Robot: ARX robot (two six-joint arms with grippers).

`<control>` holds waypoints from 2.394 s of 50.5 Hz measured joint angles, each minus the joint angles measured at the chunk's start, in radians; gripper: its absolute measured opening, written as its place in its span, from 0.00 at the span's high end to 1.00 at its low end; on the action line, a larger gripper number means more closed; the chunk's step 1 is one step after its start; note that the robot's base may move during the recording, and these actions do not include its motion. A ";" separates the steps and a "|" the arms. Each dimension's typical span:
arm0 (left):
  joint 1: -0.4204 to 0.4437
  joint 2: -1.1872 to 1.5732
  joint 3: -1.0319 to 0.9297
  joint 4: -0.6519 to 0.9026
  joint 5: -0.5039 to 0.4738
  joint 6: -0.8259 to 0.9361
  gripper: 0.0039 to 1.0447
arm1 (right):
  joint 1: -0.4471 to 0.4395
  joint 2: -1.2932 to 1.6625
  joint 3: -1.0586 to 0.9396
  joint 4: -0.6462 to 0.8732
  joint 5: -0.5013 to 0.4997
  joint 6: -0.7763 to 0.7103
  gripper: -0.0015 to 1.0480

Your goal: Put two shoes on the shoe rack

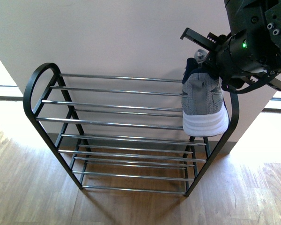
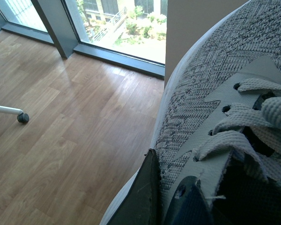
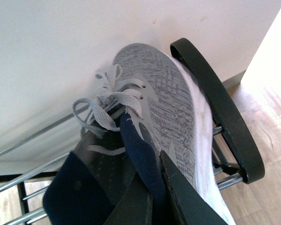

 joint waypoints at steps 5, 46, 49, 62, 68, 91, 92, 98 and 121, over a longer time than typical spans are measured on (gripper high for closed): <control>0.000 0.000 0.000 0.000 0.000 0.000 0.99 | -0.008 0.003 0.000 0.008 0.001 -0.028 0.99; 0.000 0.000 0.000 0.000 0.000 0.000 0.99 | -0.044 0.020 -0.002 0.133 -0.098 -0.376 0.36; 0.000 0.000 0.000 0.000 0.000 0.000 0.99 | -0.048 0.015 -0.002 0.132 -0.100 -0.377 0.30; 0.000 0.000 0.000 0.000 0.000 0.000 0.99 | -0.076 -0.082 -0.015 0.127 -0.149 -0.563 0.09; 0.000 0.000 0.000 0.000 0.000 0.000 0.99 | -0.117 -0.204 -0.050 0.041 -0.257 -0.784 0.09; 0.000 0.000 0.000 0.000 0.000 0.000 0.99 | -0.546 -0.798 -0.332 -0.047 -0.638 -1.251 0.09; 0.000 0.000 0.000 0.000 0.000 0.000 0.99 | -0.570 -0.822 -0.348 -0.055 -0.658 -1.255 0.09; 0.000 0.000 0.000 0.000 0.000 0.000 0.99 | -0.696 -0.948 -0.427 -0.087 -0.739 -1.256 0.09; 0.000 0.000 0.000 0.000 0.001 0.000 0.99 | -0.486 -1.238 -0.848 0.316 -0.689 -0.805 0.91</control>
